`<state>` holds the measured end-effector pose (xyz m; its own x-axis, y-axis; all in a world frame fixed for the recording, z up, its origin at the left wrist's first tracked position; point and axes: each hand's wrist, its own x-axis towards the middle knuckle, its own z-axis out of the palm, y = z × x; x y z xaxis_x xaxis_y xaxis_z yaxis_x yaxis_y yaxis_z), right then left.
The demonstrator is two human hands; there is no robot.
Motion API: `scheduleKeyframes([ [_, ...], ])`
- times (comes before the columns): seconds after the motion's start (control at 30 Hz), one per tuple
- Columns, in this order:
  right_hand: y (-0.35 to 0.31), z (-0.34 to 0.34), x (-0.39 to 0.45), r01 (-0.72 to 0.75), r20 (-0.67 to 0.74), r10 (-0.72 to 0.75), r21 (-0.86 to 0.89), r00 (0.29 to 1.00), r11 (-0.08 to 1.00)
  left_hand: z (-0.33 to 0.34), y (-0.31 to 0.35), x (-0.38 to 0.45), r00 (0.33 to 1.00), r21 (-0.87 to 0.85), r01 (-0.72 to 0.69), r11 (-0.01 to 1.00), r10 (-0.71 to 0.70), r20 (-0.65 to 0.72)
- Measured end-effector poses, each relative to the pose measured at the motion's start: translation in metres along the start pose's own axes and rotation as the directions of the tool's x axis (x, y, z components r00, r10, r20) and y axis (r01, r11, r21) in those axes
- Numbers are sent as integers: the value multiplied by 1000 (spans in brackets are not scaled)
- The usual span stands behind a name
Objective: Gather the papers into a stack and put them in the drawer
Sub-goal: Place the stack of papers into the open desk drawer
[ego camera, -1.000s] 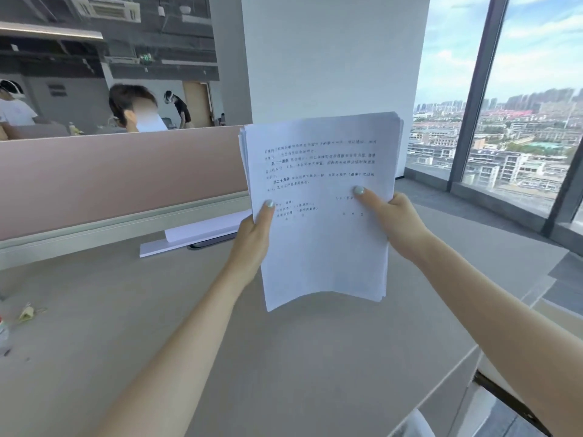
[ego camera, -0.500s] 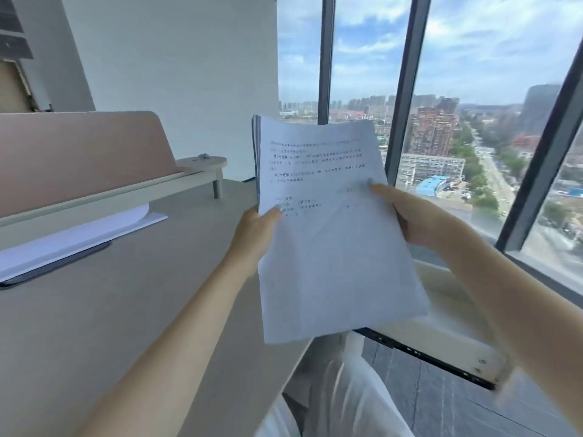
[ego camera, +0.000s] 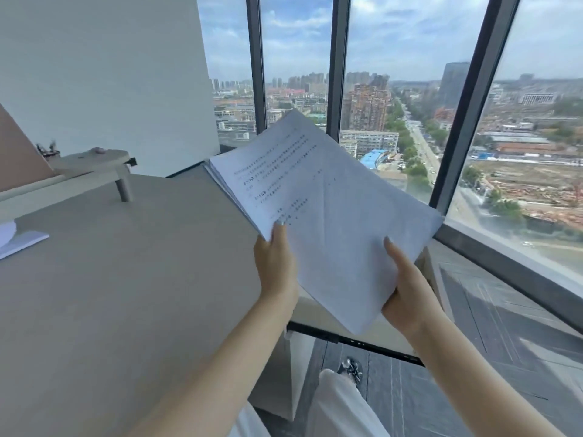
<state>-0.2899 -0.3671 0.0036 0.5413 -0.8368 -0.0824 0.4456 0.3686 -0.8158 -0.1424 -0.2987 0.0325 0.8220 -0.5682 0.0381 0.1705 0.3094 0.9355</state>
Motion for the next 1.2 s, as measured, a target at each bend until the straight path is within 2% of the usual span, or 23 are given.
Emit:
scheduleKeyframes([
  [0.1, -1, -31, 20, 53, -233, -70, -78, 970, 996, 22, -34, 3, 995, -3, 94, 996, -94, 29],
  [0.2, -13, -72, 32, 54, -394, -123, -182, 911, 982, 44, -63, 6, 964, -23, 260, 965, -258, 59],
  [0.37, -37, -143, 38, -17, -520, -173, -341, 836, 940, 57, -111, 28, 947, 8, 319, 948, -319, 43],
  [0.5, -47, -183, 56, -135, -559, -164, -455, 813, 880, 65, -147, 46, 891, 84, 440, 894, -446, 80],
  [0.67, -36, -192, 101, -252, -547, -112, -545, 830, 800, 71, -178, 66, 806, 39, 584, 811, -585, 86],
  [0.87, -18, -198, 160, -344, -546, 20, -499, 838, 795, 73, -207, 98, 756, -12, 654, 756, -654, -28],
  [0.93, -10, -202, 177, -394, -559, 70, -484, 826, 782, 76, -212, 107, 743, 31, 668, 743, -665, -73],
  [1.0, 0, -204, 191, -428, -562, 118, -460, 818, 778, 80, -214, 111, 740, 162, 672, 723, -664, -108],
  [1.1, 19, -206, 205, -481, -560, 209, -395, 801, 783, 88, -213, 106, 787, 348, 594, 726, -613, -65],
  [1.2, 36, -213, 215, -534, -575, 280, -335, 769, 777, 85, -220, 105, 827, 442, 518, 732, -561, -40],
])
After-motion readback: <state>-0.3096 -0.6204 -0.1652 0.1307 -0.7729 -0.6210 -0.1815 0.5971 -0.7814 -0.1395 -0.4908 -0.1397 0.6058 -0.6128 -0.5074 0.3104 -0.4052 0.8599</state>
